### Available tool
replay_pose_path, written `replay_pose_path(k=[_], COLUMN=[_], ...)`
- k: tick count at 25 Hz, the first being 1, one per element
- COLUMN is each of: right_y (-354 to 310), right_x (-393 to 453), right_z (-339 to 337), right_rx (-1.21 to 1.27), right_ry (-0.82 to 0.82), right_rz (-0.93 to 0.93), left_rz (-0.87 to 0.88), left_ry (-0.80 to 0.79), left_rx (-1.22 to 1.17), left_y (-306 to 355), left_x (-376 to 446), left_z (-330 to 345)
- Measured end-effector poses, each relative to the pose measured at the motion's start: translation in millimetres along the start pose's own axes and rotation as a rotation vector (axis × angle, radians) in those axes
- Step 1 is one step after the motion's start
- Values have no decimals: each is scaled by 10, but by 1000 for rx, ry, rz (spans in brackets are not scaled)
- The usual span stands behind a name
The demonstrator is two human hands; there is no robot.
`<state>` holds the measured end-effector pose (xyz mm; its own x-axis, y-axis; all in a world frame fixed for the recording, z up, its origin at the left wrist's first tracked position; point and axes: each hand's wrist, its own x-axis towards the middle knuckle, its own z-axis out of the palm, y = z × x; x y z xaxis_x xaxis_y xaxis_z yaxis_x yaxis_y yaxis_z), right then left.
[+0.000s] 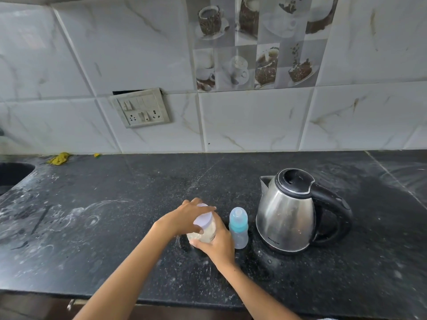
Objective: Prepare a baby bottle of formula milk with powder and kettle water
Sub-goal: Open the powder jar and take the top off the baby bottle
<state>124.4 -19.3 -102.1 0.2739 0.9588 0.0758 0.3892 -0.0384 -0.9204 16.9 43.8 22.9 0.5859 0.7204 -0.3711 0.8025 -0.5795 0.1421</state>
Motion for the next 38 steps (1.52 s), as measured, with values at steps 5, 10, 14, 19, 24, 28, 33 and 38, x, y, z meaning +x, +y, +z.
replay_pose_path(k=[5,10,14,19,24,28,33,38], right_y=[16,17,-3,-33,-52,-84,50,88], right_x=[13,19,11,9,6,-98,-468,-567], right_z=[12,24,-11,-22,-33,-69,-426,-738], right_rx=[-41,-91,-66,-35,-67,-127,-227,-133], right_ry=[-21,-20,-11,-13,-21,-131,-157,-12], right_rz=[11,18,5,11,15,66,-42,-19], left_rz=[-106,-480,-304,-169,-320,-155,-198,-197], left_ry=[206,346,25,137,666,892,855,752], left_rx=[191,104,-204,23,-328,-789,-1040,-800], left_y=[94,381,121,12,167,140,198,219], left_x=[-62,48,26,-23,-173,-517,-913,-785], left_z=[182,189,53,-56,-2,324,1154,1730])
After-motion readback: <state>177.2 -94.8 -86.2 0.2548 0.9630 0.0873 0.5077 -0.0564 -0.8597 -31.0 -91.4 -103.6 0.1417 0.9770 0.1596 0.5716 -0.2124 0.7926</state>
